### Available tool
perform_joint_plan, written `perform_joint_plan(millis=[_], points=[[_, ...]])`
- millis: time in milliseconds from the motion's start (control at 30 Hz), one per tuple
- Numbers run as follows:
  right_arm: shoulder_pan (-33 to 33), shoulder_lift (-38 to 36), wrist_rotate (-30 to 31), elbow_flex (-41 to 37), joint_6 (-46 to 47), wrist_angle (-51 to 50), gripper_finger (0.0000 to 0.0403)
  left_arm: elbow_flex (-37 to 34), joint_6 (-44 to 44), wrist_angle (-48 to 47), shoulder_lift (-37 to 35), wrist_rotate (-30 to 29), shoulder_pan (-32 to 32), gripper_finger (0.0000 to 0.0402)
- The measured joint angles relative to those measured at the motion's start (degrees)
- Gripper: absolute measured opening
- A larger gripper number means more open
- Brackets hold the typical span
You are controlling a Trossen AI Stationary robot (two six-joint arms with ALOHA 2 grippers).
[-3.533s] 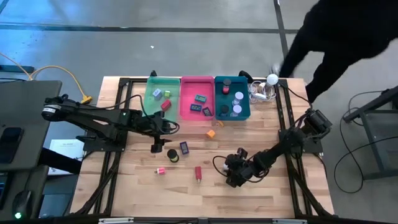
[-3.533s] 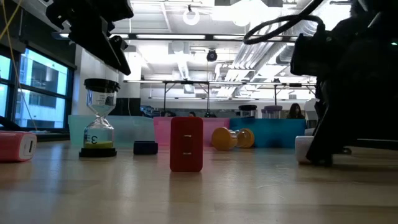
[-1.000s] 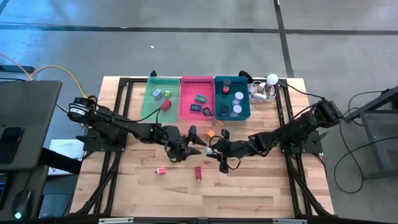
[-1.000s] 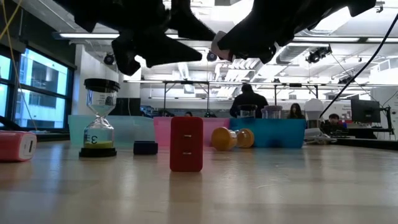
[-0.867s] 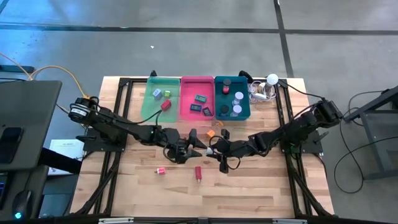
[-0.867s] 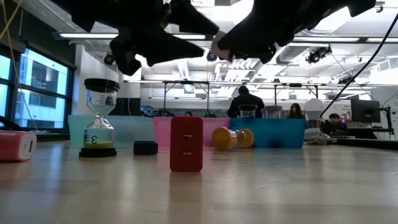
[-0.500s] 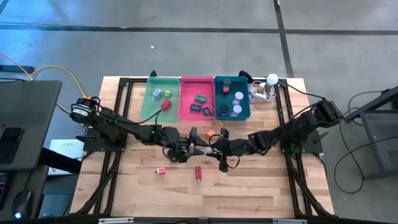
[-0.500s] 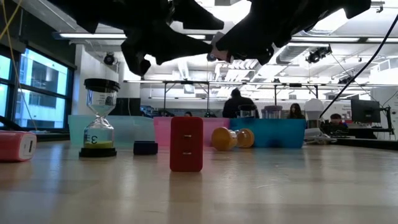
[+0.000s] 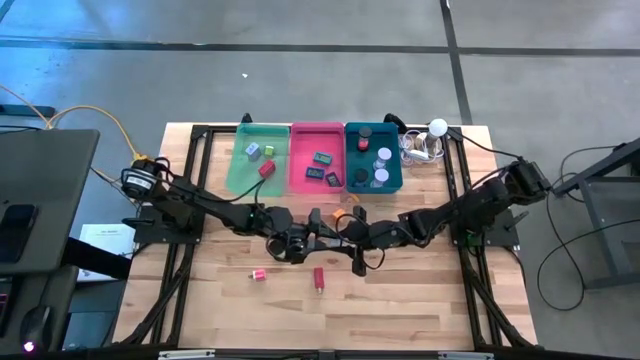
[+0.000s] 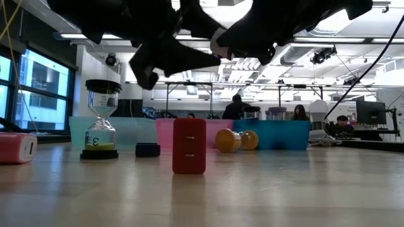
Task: Pick & Place Office items
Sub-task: Put the white black adapter into the green bin
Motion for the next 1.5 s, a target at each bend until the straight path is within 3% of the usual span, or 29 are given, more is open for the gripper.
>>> perform_joint_plan(millis=[1133,1500], points=[[-0.3,0.1,-2.1,0.0,-0.2,0.8,0.0124,0.0,1.6,3.4,0.2,1.7,0.0,0.0244],[-0.3,0.1,-2.2,0.0,-0.2,0.5,0.0126,0.0,0.6,3.6,1.4,1.8,0.0,0.0162]])
